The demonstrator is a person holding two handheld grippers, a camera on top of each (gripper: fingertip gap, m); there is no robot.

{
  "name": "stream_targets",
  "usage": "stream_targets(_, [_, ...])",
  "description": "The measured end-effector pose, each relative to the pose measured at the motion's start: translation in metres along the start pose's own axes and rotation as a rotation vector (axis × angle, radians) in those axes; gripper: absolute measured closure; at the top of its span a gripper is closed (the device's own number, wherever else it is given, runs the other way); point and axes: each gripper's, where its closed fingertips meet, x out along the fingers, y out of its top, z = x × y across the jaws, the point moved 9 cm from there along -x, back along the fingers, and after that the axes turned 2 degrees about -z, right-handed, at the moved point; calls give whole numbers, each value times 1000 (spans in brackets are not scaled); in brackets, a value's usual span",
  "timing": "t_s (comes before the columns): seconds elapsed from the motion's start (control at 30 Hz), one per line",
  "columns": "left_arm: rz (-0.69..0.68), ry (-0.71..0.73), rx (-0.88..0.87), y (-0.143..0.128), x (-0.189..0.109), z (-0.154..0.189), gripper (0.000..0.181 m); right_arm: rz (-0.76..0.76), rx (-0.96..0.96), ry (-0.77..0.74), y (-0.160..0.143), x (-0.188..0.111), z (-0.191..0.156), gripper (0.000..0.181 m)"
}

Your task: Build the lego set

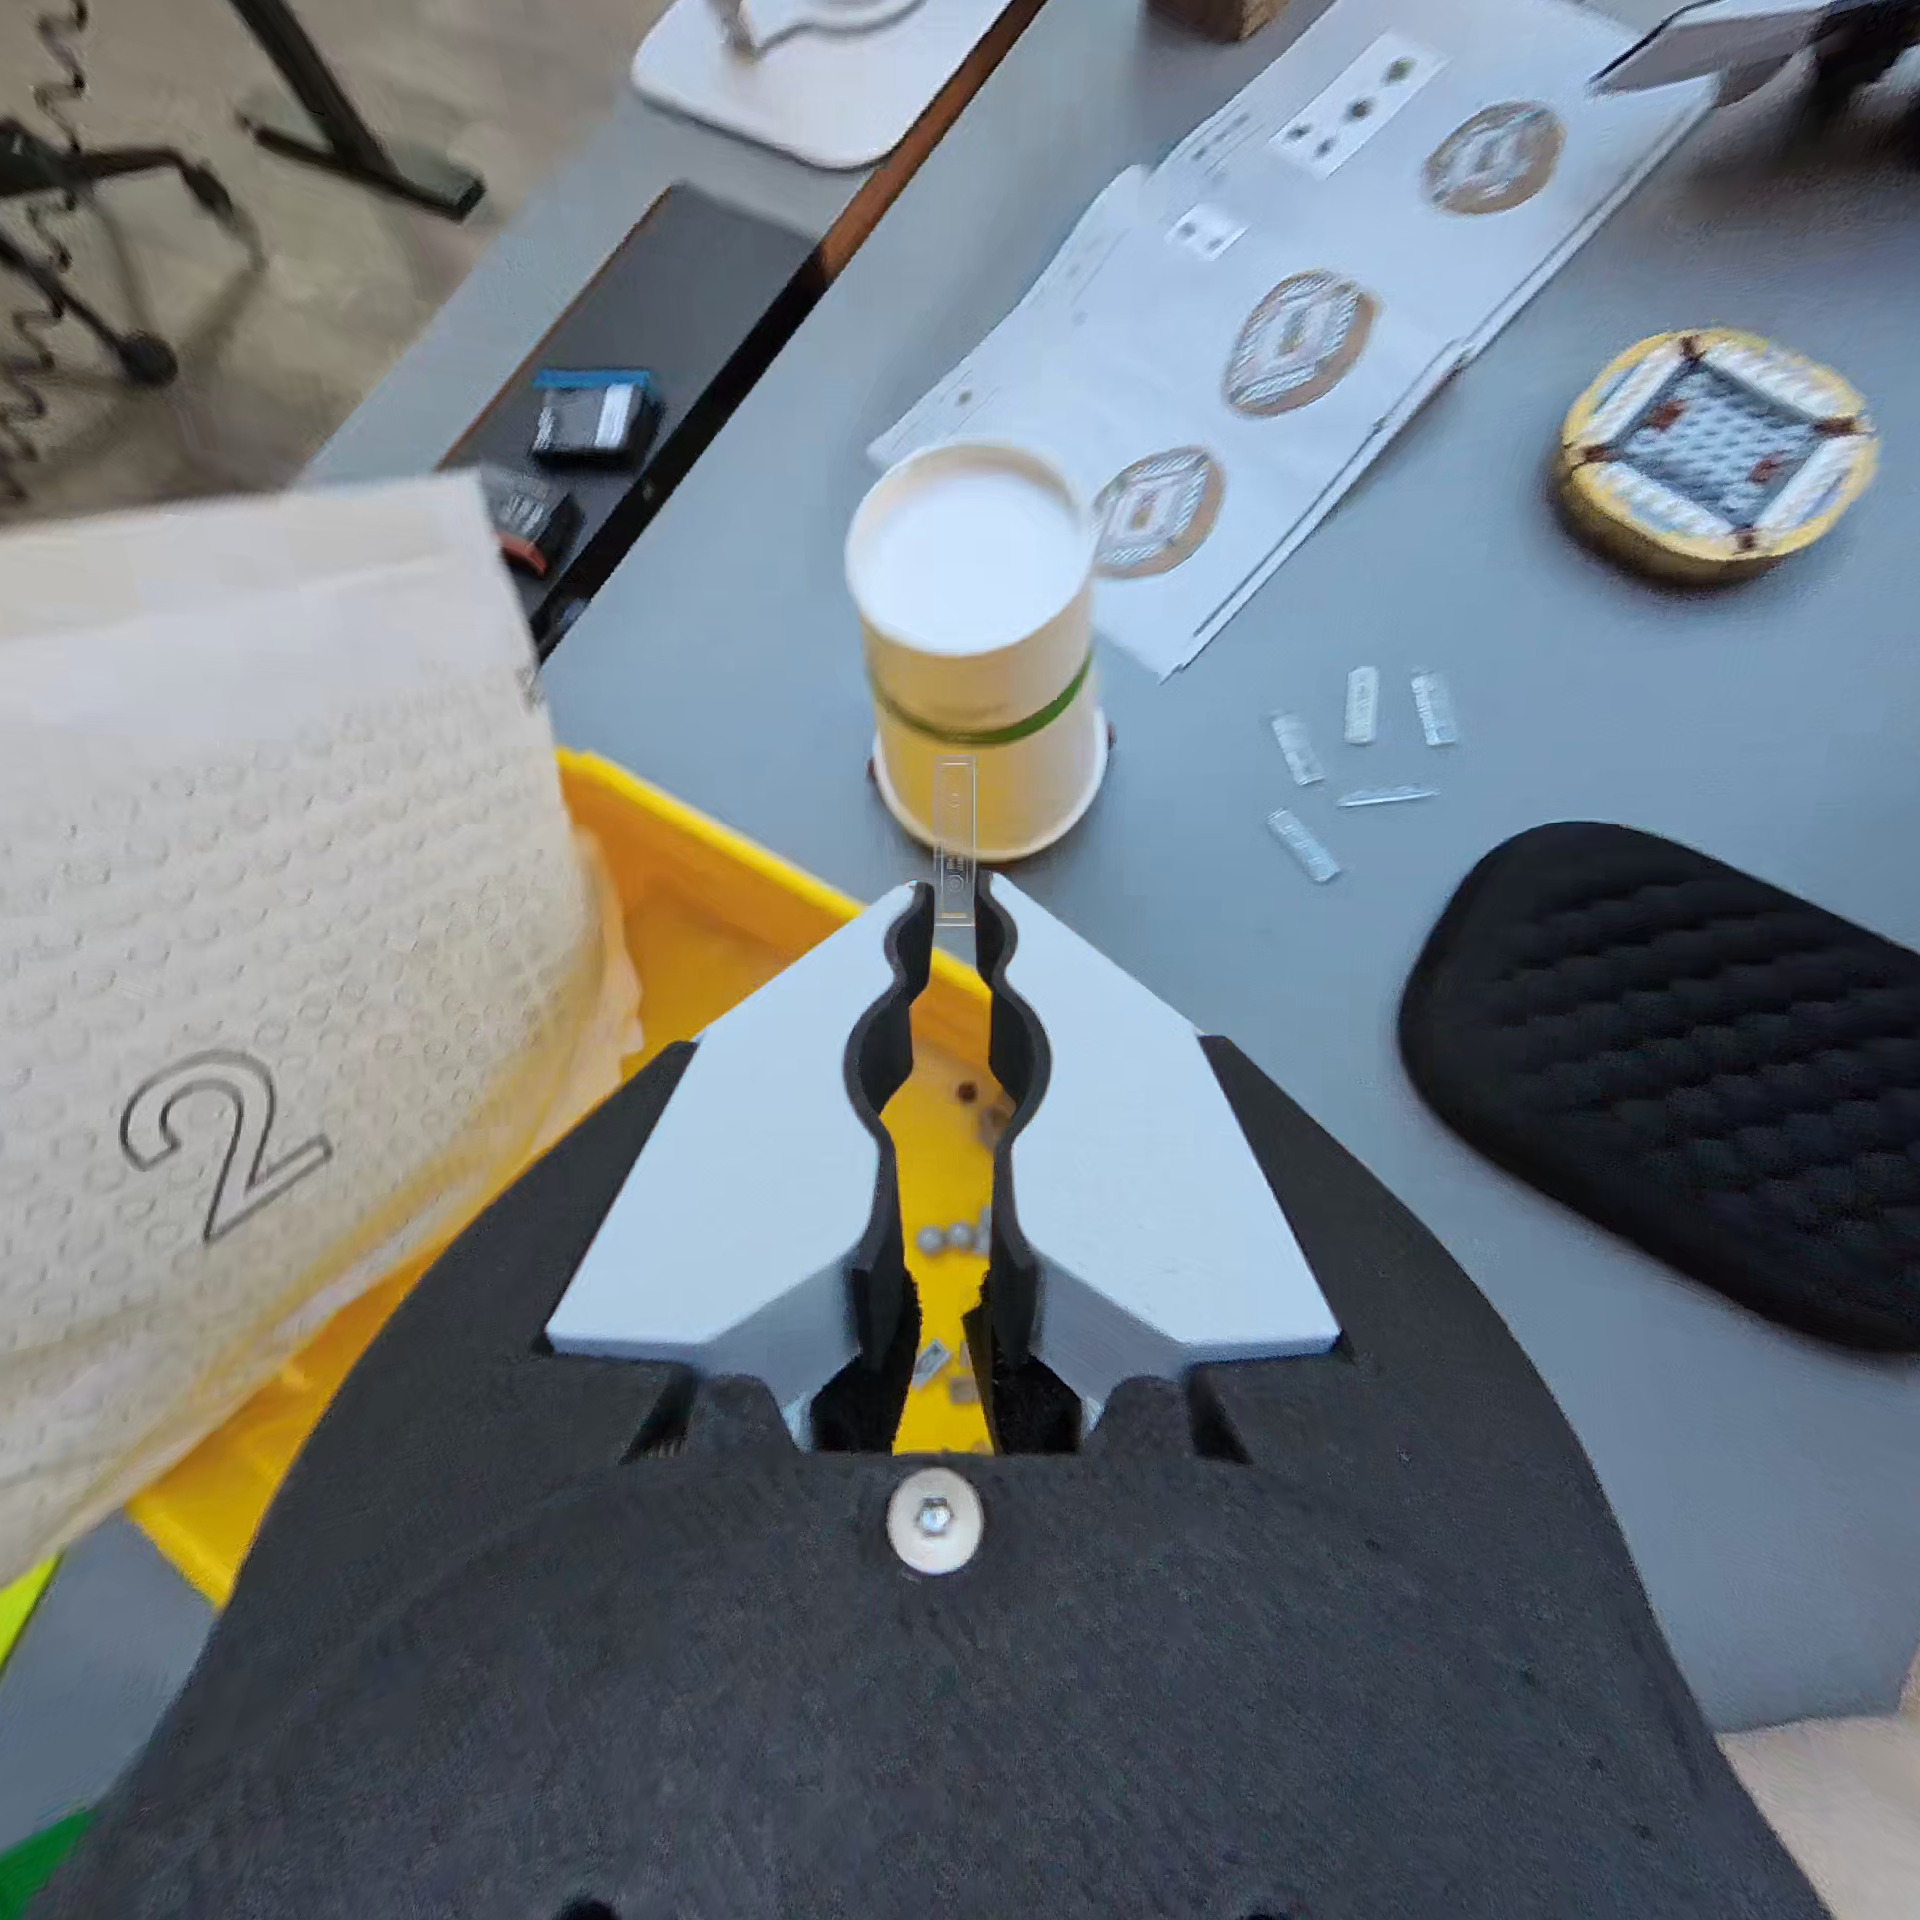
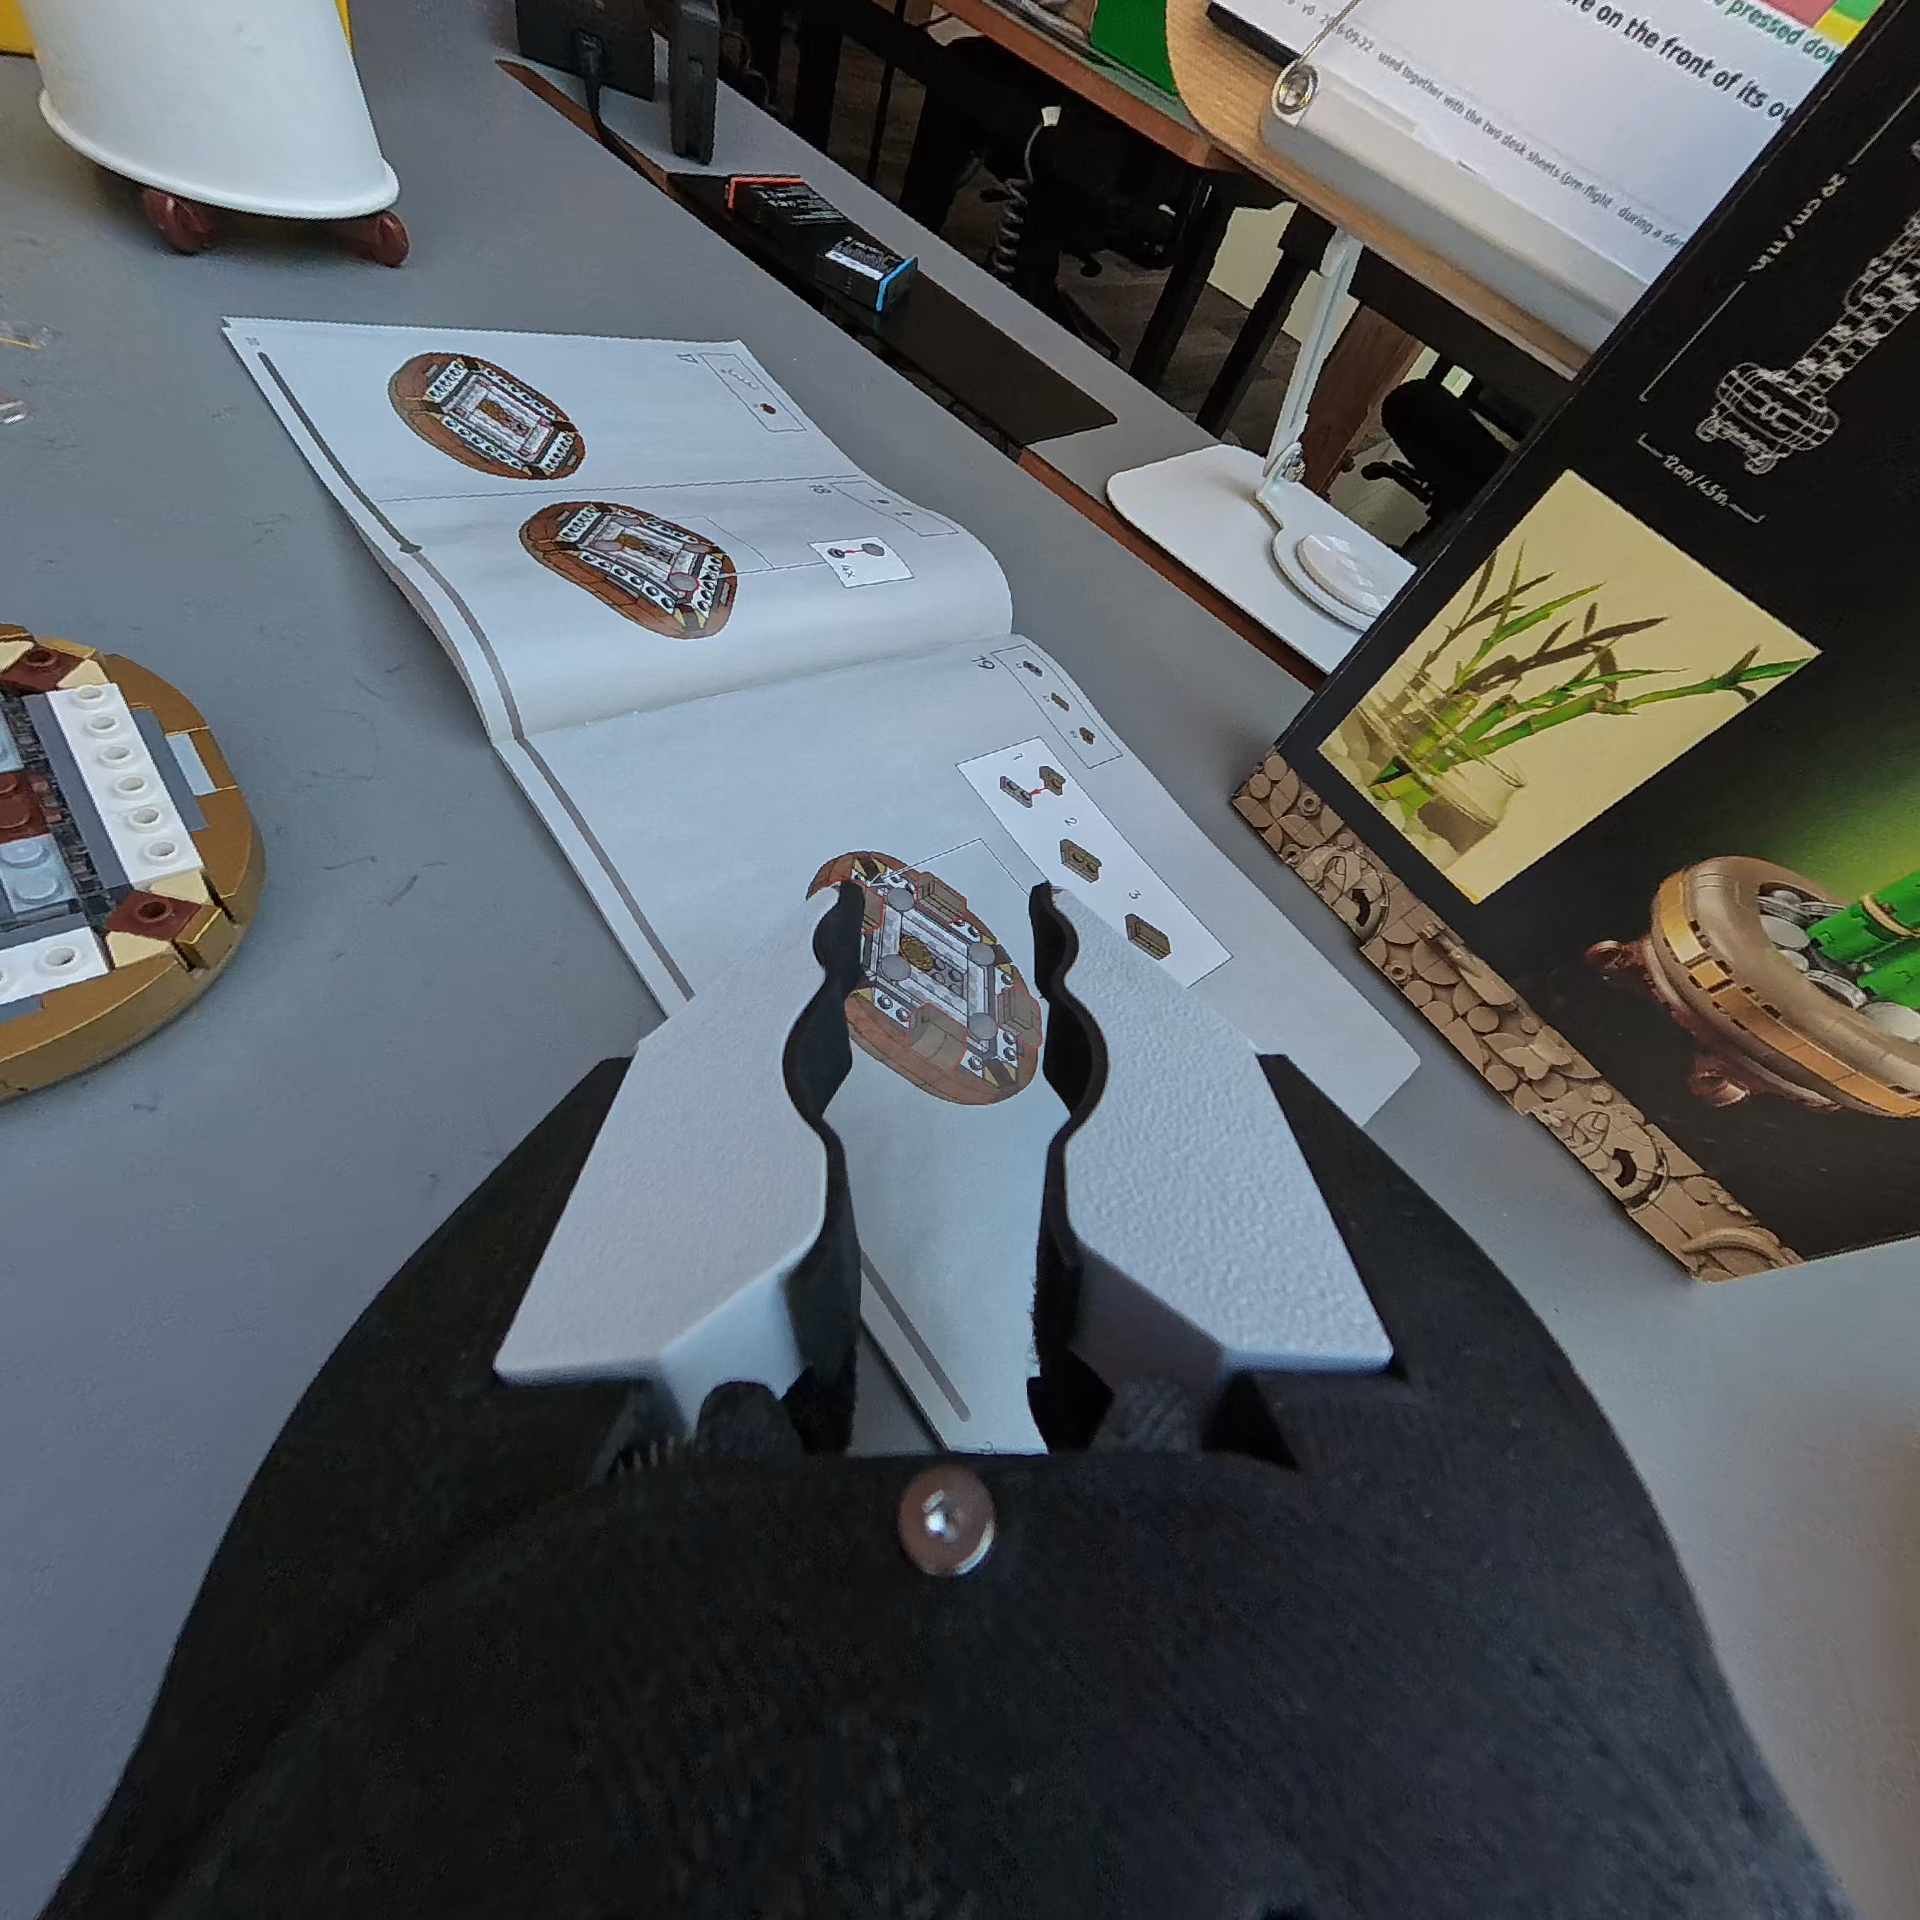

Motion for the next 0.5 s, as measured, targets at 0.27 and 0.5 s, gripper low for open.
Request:
stream_targets(0.27, [-96,-46,278,46,41,84,176,6,-2,11,0,-1,-1,149])
stream_targets(0.5, [-392,-72,132,30,107,96,176,5,-13,23,0,0,-2,149])
